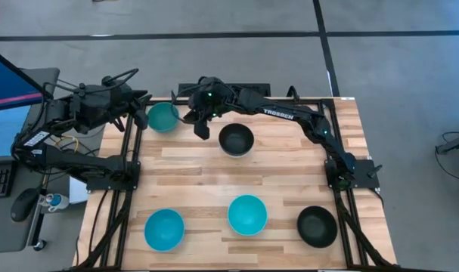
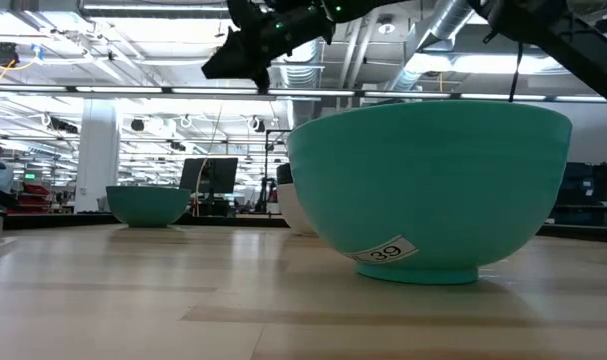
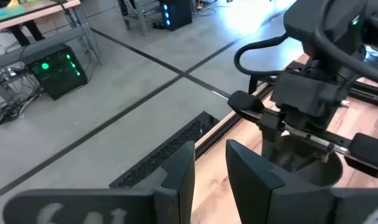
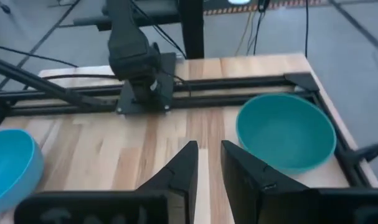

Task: Nest bowls inside each other
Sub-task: Stack the green bowl on the black bowl

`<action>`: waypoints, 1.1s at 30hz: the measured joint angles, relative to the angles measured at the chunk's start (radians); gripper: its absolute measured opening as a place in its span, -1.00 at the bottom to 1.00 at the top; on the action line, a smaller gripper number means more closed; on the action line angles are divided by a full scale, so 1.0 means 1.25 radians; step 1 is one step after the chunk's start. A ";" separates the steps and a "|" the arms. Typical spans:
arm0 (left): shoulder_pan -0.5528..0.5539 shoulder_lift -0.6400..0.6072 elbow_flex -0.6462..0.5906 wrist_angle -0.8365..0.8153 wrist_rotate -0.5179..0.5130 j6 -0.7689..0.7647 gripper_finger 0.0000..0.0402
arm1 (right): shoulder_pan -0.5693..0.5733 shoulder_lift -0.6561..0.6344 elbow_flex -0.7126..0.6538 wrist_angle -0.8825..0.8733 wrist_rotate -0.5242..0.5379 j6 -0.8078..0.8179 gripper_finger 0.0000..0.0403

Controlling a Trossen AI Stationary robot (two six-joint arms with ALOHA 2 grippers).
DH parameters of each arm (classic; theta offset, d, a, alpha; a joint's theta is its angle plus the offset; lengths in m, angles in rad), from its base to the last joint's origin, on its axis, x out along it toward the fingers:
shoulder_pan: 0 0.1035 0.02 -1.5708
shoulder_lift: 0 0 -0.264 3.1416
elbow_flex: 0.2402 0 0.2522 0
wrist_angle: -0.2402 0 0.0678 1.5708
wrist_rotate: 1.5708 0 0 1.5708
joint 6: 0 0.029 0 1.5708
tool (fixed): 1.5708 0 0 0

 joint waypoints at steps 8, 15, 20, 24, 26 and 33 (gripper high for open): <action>0.000 0.000 0.000 0.001 0.003 -0.006 -0.58 | 0.011 0.037 -0.003 -0.035 -0.017 0.002 -0.54; 0.000 0.000 0.000 0.001 0.007 -0.011 -0.58 | 0.020 -0.012 -0.002 -0.058 -0.032 0.005 -0.54; 0.000 0.000 0.000 -0.026 0.008 -0.022 -0.58 | 0.013 -0.072 -0.002 -0.145 -0.104 -0.031 -0.54; 0.000 0.000 0.000 -0.034 0.009 -0.039 -0.58 | 0.018 -0.120 -0.003 -0.196 -0.125 -0.052 -0.54; 0.000 0.000 0.000 -0.036 0.008 -0.042 -0.58 | 0.023 -0.146 -0.002 -0.222 -0.126 -0.060 -0.54; 0.000 0.000 0.000 -0.059 0.008 -0.064 -0.58 | 0.051 -0.217 -0.002 -0.385 -0.128 -0.115 -0.54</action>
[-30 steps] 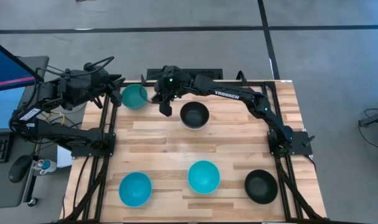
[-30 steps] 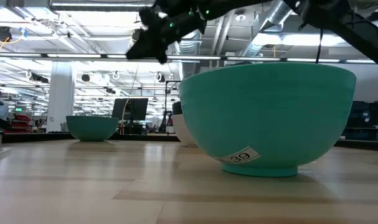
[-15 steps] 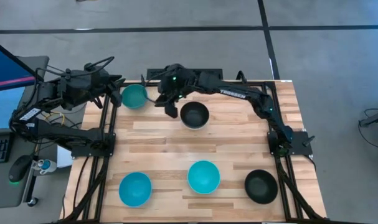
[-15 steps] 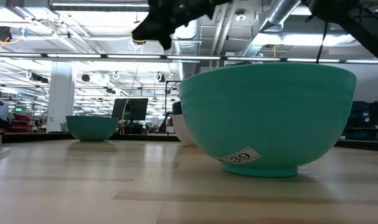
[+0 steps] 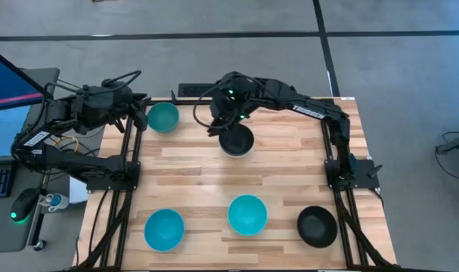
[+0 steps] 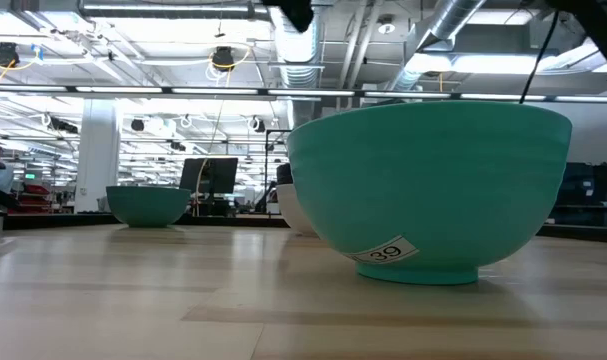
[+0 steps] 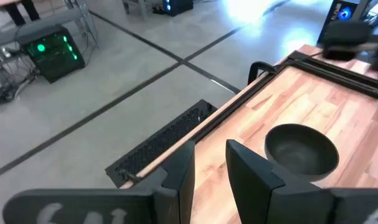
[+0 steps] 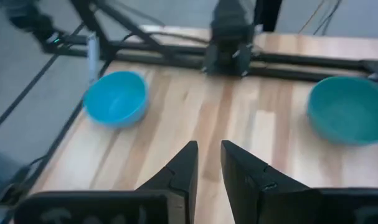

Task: Nest bowls inside each other
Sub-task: Stack the green bowl on the black bowl

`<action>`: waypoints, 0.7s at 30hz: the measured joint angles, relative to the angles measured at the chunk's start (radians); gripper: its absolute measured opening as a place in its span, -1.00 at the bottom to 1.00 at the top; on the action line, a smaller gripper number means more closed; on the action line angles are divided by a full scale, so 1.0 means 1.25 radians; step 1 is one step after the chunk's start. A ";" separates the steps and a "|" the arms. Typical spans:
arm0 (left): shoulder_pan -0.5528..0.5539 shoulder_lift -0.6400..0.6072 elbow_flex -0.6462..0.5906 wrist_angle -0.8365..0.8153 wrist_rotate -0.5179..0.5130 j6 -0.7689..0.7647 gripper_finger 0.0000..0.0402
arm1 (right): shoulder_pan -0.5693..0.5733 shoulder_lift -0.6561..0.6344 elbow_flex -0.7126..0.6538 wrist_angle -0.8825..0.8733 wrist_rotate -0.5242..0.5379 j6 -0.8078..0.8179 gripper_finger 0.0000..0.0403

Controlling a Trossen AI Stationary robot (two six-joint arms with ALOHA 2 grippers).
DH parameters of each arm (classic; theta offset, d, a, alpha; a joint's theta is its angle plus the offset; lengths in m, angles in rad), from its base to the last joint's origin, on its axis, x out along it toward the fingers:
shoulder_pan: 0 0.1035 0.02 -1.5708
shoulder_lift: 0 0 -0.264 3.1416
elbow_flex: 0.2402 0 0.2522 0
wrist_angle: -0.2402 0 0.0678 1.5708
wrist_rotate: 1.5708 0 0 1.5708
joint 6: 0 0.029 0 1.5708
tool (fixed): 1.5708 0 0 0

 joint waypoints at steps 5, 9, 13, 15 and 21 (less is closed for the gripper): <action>0.000 -0.026 -0.080 0.010 -0.001 -0.052 -0.58 | 0.027 -0.037 -0.001 -0.049 0.008 -0.015 -0.54; 0.000 -0.080 -0.240 0.081 -0.001 -0.088 -0.58 | 0.043 -0.066 0.000 -0.042 0.063 -0.015 -0.54; 0.001 -0.150 -0.400 0.243 0.000 -0.090 -0.58 | 0.049 -0.086 -0.001 -0.034 0.125 -0.004 -0.54; 0.010 -0.187 -0.463 0.291 -0.001 -0.097 -0.58 | 0.049 -0.096 -0.001 -0.009 0.140 0.023 -0.54; 0.066 -0.273 -0.596 0.309 0.001 -0.147 -0.58 | 0.074 -0.098 -0.001 0.057 0.220 0.048 -0.54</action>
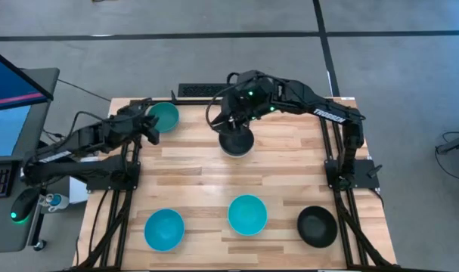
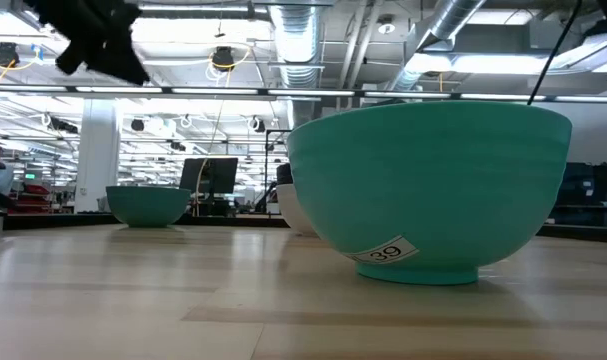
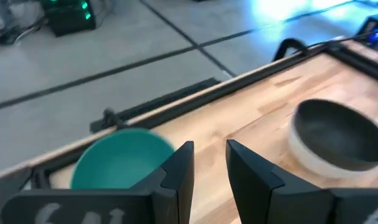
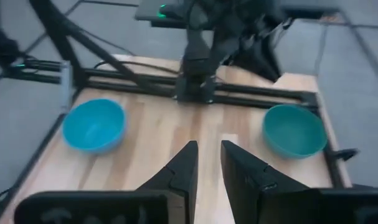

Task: Nest bowls inside each other
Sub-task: Stack the green bowl on the black bowl

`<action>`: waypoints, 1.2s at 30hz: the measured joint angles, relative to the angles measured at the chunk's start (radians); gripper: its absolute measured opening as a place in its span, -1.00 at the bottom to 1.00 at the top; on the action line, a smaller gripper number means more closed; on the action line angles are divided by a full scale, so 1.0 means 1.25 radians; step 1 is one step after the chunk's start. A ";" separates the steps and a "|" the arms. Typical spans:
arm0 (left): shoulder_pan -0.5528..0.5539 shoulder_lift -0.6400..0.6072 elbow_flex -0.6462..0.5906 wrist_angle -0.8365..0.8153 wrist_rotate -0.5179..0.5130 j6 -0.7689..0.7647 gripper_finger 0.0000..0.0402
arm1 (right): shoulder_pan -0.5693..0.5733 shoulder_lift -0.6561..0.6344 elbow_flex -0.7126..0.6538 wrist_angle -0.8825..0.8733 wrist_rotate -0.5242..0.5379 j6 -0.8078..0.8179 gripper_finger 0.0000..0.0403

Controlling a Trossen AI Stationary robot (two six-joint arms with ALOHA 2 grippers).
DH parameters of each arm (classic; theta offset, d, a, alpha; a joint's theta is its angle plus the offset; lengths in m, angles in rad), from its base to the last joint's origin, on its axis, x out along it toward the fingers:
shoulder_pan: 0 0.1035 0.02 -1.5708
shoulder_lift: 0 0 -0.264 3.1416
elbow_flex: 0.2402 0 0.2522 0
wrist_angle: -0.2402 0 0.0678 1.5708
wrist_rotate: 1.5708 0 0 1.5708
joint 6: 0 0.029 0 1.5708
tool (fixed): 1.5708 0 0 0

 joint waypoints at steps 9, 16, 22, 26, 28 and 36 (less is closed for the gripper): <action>0.137 -0.024 -0.152 0.102 0.137 0.032 -0.58 | 0.075 0.055 -0.002 0.061 0.134 -0.035 -0.54; 0.317 0.017 -0.222 0.177 0.318 0.082 -0.58 | 0.066 0.056 0.000 0.096 0.145 -0.002 -0.54; 0.478 0.121 -0.226 0.229 0.506 0.180 -0.58 | 0.037 0.052 0.000 0.107 0.142 0.031 -0.54; 0.562 0.196 -0.225 0.232 0.680 0.254 -0.58 | 0.032 0.052 0.000 0.102 0.141 0.042 -0.54; 0.586 0.233 -0.224 0.231 0.729 0.283 -0.58 | 0.037 0.052 0.000 0.102 0.140 0.042 -0.54; 0.605 0.349 -0.155 0.231 0.764 0.423 -0.58 | 0.029 0.053 0.000 0.103 0.142 0.043 -0.54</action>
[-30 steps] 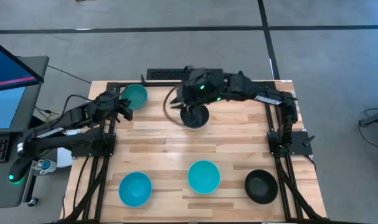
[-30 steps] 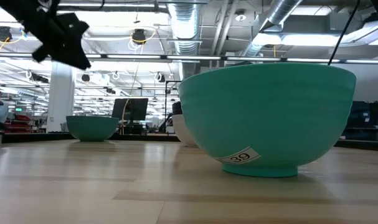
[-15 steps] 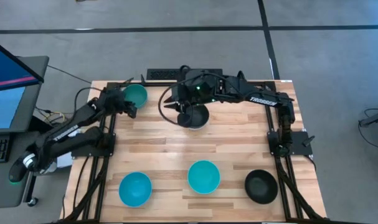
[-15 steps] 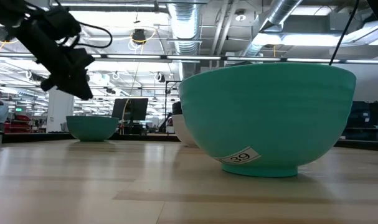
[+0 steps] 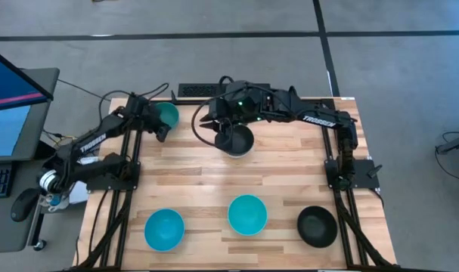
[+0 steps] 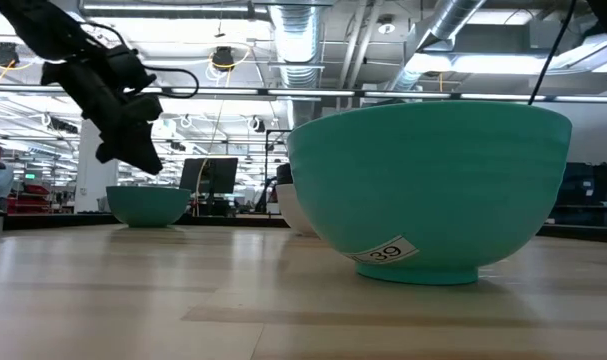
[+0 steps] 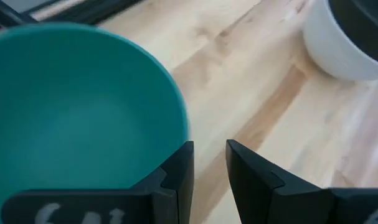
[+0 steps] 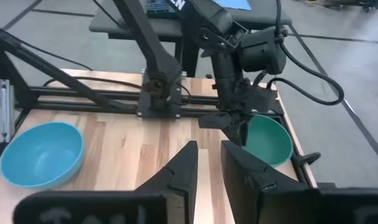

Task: Nest bowls inside each other
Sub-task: Stack the green bowl on the black bowl

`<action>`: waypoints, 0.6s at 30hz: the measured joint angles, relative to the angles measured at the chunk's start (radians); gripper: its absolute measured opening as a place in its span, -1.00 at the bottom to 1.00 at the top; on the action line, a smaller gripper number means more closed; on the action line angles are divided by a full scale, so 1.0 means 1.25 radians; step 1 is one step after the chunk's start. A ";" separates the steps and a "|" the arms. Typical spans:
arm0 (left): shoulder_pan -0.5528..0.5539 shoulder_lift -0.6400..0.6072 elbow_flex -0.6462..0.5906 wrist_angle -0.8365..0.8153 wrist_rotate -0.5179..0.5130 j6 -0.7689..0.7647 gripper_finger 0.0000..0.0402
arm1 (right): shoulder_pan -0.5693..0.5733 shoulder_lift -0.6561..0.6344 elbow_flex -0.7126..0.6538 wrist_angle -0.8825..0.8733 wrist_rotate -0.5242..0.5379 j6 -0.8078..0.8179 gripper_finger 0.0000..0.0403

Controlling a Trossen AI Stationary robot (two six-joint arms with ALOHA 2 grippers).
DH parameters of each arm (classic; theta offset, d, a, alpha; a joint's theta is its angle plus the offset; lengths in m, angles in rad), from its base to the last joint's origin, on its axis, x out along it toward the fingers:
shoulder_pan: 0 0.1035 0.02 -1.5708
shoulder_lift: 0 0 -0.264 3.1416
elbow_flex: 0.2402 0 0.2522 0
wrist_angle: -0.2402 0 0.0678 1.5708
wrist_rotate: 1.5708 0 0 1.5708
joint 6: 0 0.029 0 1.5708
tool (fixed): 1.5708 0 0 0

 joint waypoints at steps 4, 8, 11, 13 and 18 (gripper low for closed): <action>0.000 0.062 0.036 -0.009 -0.012 0.048 -0.58 | -0.011 0.012 0.001 0.004 0.001 0.019 -0.54; 0.008 0.131 0.061 -0.018 -0.021 0.071 -0.58 | -0.019 0.017 0.000 0.007 0.001 0.020 -0.54; 0.010 0.176 0.074 -0.018 -0.012 0.087 -0.58 | -0.020 0.025 0.001 0.008 0.001 0.020 -0.54; 0.010 0.199 0.081 -0.019 -0.010 0.098 -0.58 | -0.021 0.029 -0.001 0.005 0.001 0.020 -0.54; 0.010 0.241 0.092 -0.014 -0.009 0.105 -0.58 | -0.025 0.028 0.001 0.011 0.001 0.020 -0.54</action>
